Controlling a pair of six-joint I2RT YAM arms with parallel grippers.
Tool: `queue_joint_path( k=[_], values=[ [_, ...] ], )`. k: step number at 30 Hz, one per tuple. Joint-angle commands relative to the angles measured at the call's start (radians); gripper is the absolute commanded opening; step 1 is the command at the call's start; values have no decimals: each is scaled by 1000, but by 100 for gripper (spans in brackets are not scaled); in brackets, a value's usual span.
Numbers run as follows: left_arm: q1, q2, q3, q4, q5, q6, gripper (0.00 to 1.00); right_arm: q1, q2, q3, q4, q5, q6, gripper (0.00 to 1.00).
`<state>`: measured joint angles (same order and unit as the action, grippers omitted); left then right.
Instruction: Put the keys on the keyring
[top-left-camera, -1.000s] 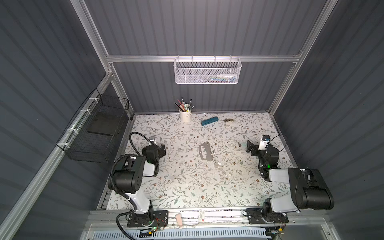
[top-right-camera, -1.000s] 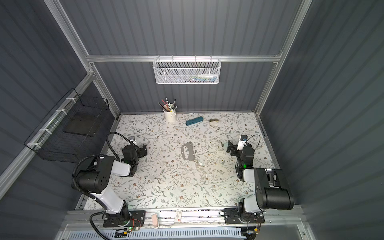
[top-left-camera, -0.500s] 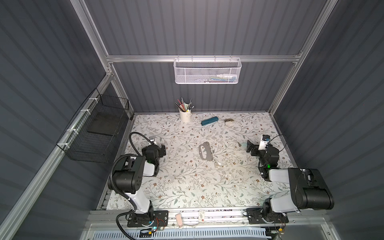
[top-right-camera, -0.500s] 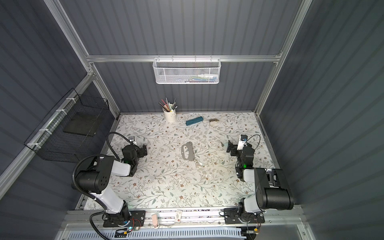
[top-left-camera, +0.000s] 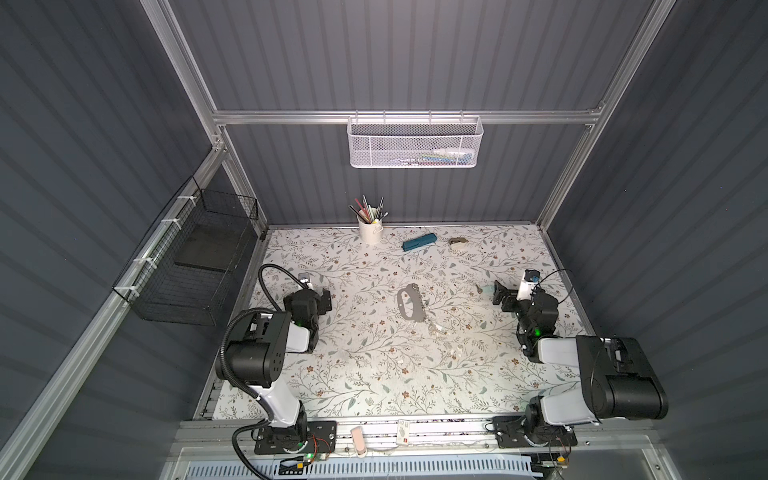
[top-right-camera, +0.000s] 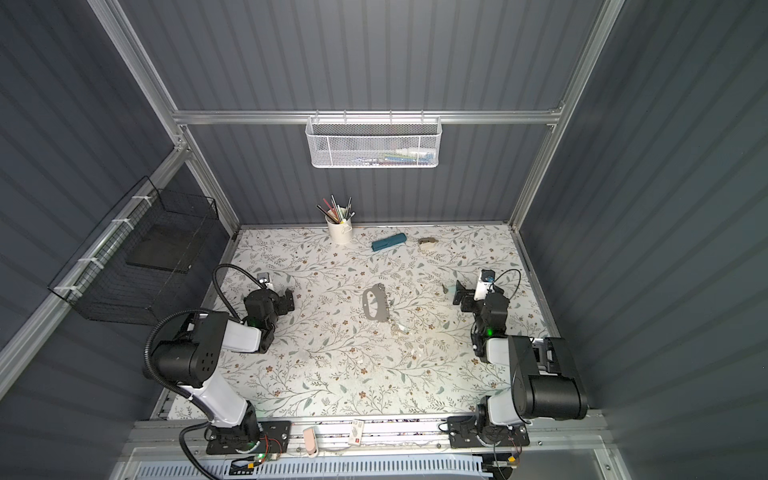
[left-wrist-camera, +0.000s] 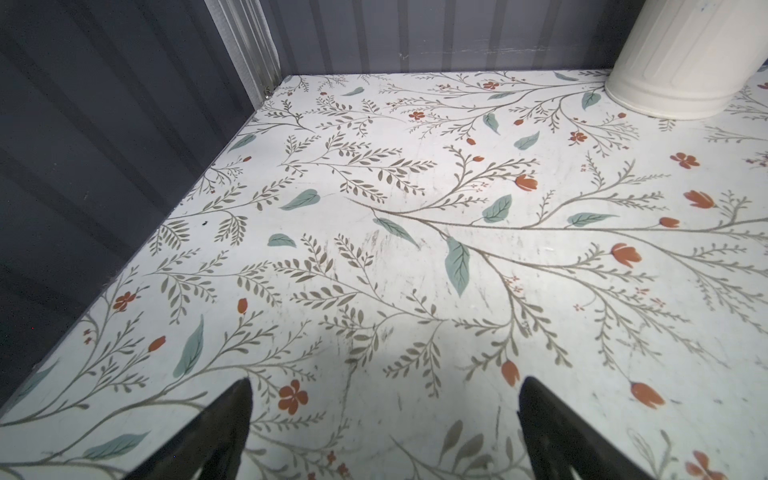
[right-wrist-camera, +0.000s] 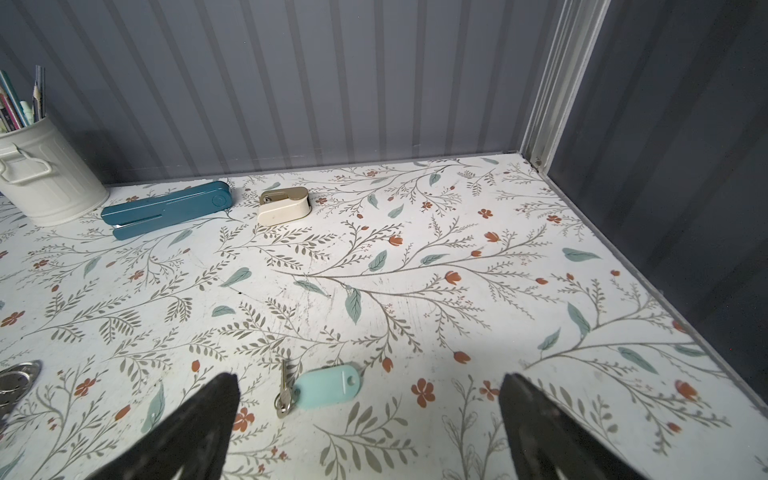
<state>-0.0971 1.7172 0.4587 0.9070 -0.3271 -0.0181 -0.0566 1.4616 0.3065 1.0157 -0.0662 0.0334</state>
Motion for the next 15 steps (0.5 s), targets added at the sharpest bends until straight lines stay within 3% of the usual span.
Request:
queue_joint_path(
  k=[1,15],
  values=[
    [4,-1,3,23,7,10,100,-3,-4,5,-11,-10,-9,99],
    [4,-2,5,18,8,10,100,-9,0,23,-42,22,13,99]
  ],
)
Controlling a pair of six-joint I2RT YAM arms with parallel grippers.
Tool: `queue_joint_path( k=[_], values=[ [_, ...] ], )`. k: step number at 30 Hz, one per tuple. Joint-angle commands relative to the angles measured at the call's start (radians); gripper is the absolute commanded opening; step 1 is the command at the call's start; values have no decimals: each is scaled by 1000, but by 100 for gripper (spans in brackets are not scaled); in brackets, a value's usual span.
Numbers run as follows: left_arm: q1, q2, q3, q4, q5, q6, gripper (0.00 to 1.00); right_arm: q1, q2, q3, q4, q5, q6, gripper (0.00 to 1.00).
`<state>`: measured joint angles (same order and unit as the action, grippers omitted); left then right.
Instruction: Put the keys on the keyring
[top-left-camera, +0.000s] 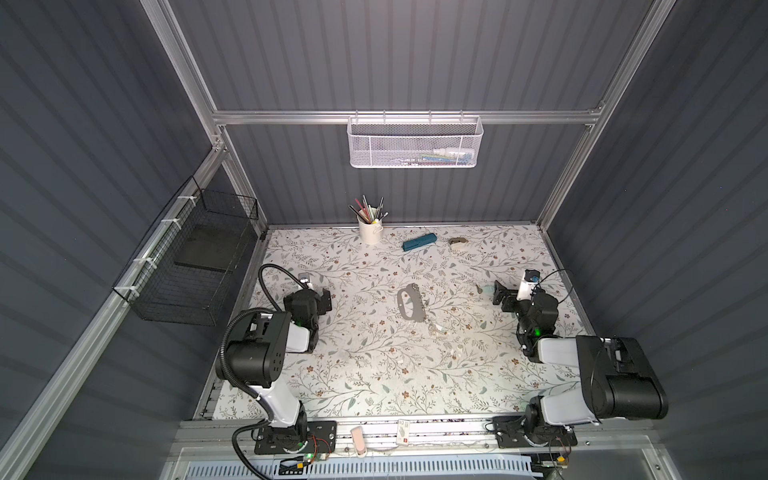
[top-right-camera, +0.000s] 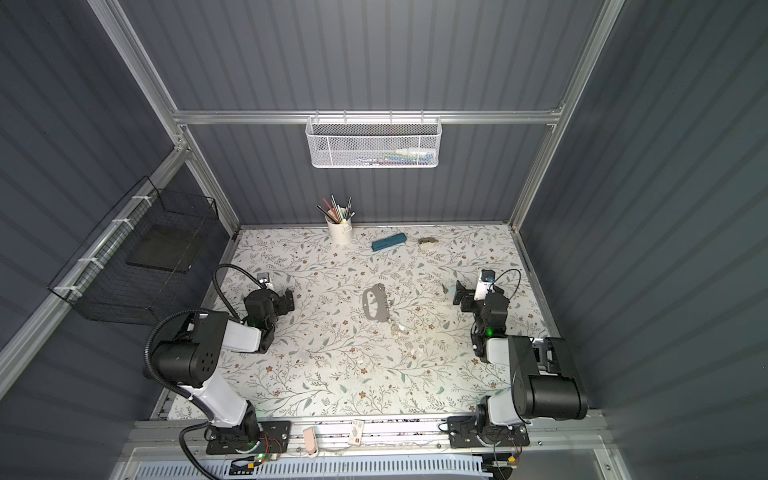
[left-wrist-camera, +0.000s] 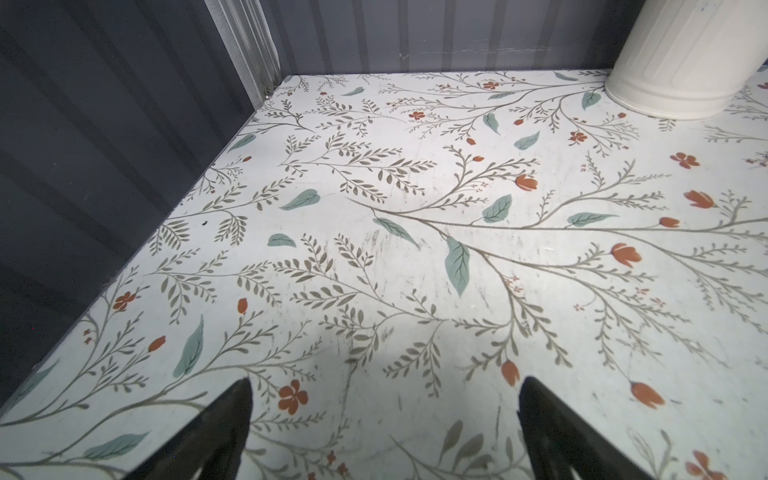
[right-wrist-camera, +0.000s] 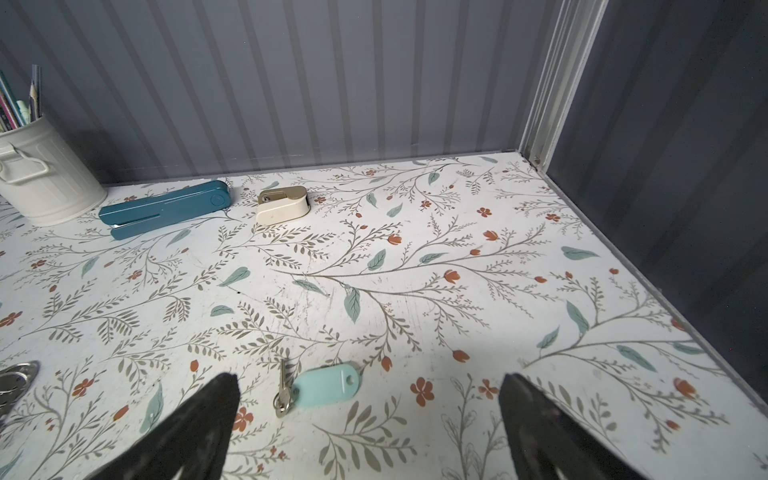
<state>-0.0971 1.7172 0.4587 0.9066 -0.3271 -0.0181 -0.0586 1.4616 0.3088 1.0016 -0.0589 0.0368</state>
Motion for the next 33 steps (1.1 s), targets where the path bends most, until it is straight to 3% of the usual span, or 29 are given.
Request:
queue_joint_path(
  k=[1,5,9,13,16,17,20,23,28,33],
  values=[
    [4,-2,4,18,10,10,100,-7,-2,17,-24,16,9,99],
    [4,-2,6,17,10,10,100,4,-57,-26,21,24,-9,99],
    [3,-13,13,12,-9,12,100,18,-236,-15,-149,59,-8,99],
    [4,-106,219,-423,-129,-46,100,17,-430,139,-565,175,137,99],
    [4,-143,398,-728,-192,-178,100,17,-503,286,-879,219,289,99],
    [4,-151,475,-868,-185,-229,100,16,-514,319,-937,233,374,99],
    [4,-169,627,-1128,-74,-314,100,15,-523,374,-1008,89,408,99],
    [4,-218,630,-1150,23,-374,100,16,-506,431,-1085,-13,399,99],
    [-5,-255,597,-1146,168,-480,100,27,-490,482,-1198,-22,396,99],
    [-157,-219,614,-1184,173,-444,100,35,-447,507,-1303,-61,370,99]
  ],
)
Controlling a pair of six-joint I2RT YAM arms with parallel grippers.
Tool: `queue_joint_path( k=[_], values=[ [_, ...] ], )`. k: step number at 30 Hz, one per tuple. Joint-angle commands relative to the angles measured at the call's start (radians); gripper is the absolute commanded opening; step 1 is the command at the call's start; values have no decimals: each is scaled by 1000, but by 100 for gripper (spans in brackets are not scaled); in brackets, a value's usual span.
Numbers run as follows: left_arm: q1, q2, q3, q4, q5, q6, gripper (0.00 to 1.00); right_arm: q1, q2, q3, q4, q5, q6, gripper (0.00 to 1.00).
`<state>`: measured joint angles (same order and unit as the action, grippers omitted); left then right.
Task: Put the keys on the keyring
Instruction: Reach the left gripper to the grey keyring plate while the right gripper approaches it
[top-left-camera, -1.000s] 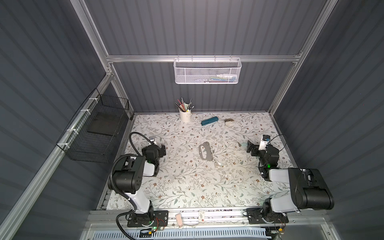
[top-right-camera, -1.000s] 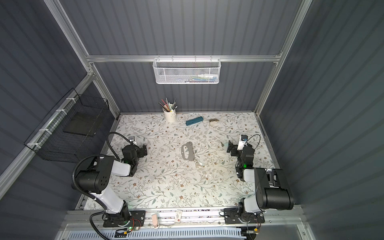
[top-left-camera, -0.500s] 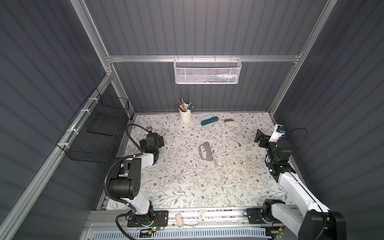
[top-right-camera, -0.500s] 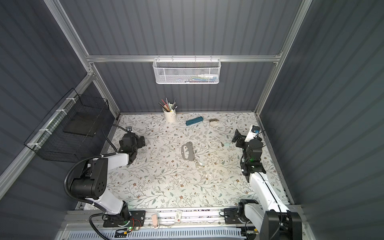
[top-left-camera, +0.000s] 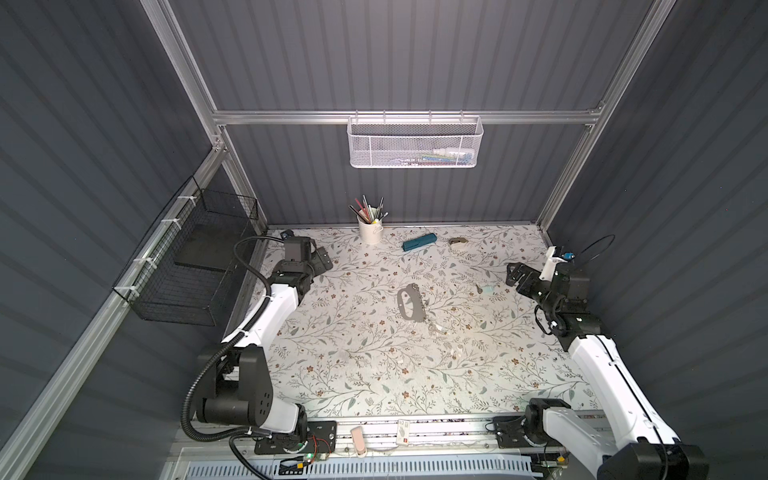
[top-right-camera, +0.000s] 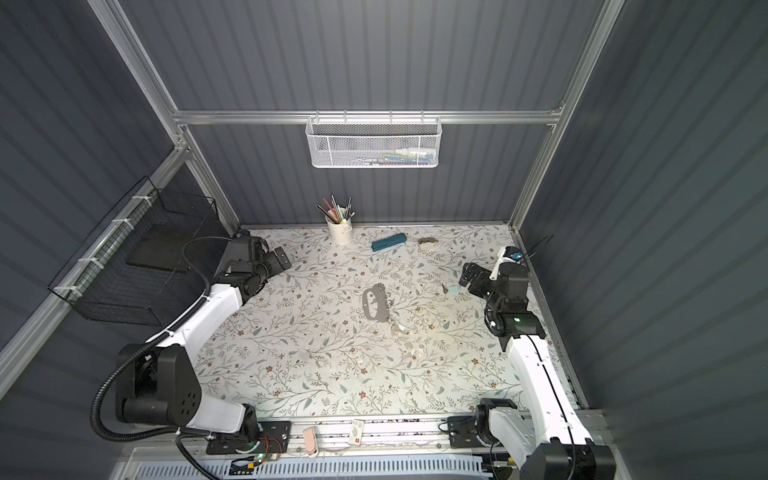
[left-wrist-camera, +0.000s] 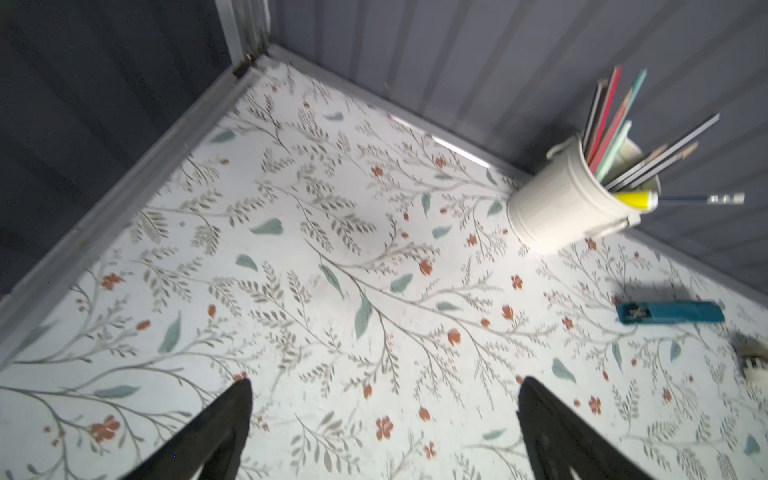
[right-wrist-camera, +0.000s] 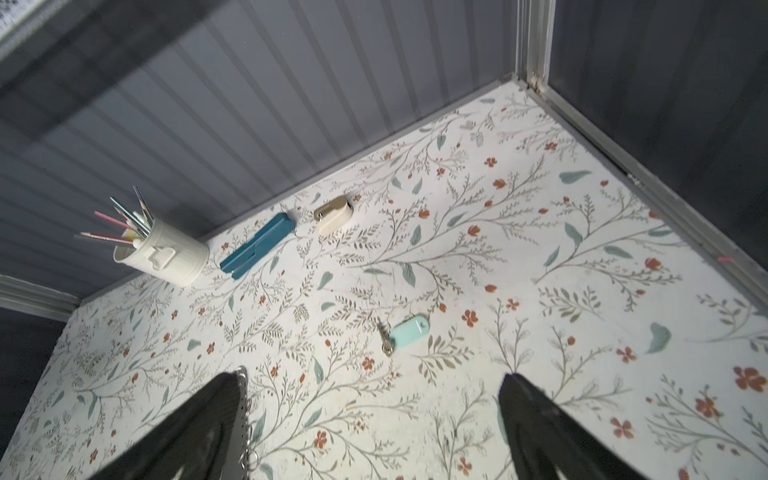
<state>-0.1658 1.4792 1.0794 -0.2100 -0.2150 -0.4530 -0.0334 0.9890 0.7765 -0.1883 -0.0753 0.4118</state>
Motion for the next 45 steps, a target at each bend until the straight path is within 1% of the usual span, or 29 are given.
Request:
queue_joint_path(
  k=[1,2,4,7,9,13,17,18,19,22,24,26,28,30,31,37,38,39,41,45],
  values=[
    [-130,27,-6,-60,70,13,100,20,42,49,-134,-49,-10,99],
    [-160,40,-1,-64,78,20,100,33,51,52,-151,-44,-10,99],
    [-191,70,0,-56,147,23,99,60,61,54,-167,-28,-3,99],
    [-233,117,11,-45,250,24,92,133,65,47,-170,13,5,99],
    [-273,149,26,-45,294,48,86,186,74,48,-179,40,18,99],
    [-364,198,61,-45,351,103,79,250,92,47,-186,42,45,99],
    [-433,252,96,-44,401,114,74,299,118,47,-185,34,54,99],
    [-450,263,105,-45,406,116,73,310,122,51,-190,32,53,99],
    [-472,276,119,-51,404,125,71,318,150,56,-195,30,54,99],
    [-523,321,153,-64,391,136,64,326,171,63,-194,15,61,99],
    [-543,353,170,-59,409,130,56,329,169,63,-195,10,64,99],
    [-563,392,194,-60,427,128,46,333,160,64,-195,9,59,99],
    [-583,429,225,-67,431,132,42,333,153,61,-195,11,54,99],
    [-599,466,260,-81,428,139,41,334,144,57,-195,10,51,99],
    [-602,485,274,-84,428,137,37,334,142,54,-195,8,53,99],
    [-604,565,323,-90,438,131,36,336,137,33,-194,-13,64,99],
    [-604,577,366,-90,436,132,36,336,136,31,-195,-14,65,99],
    [-604,591,378,-91,434,134,36,336,137,28,-195,-15,65,99],
    [-604,617,402,-100,419,137,35,336,102,23,-194,-11,66,99],
    [-603,646,432,-110,362,139,35,336,97,23,-195,-13,65,99]
  ],
)
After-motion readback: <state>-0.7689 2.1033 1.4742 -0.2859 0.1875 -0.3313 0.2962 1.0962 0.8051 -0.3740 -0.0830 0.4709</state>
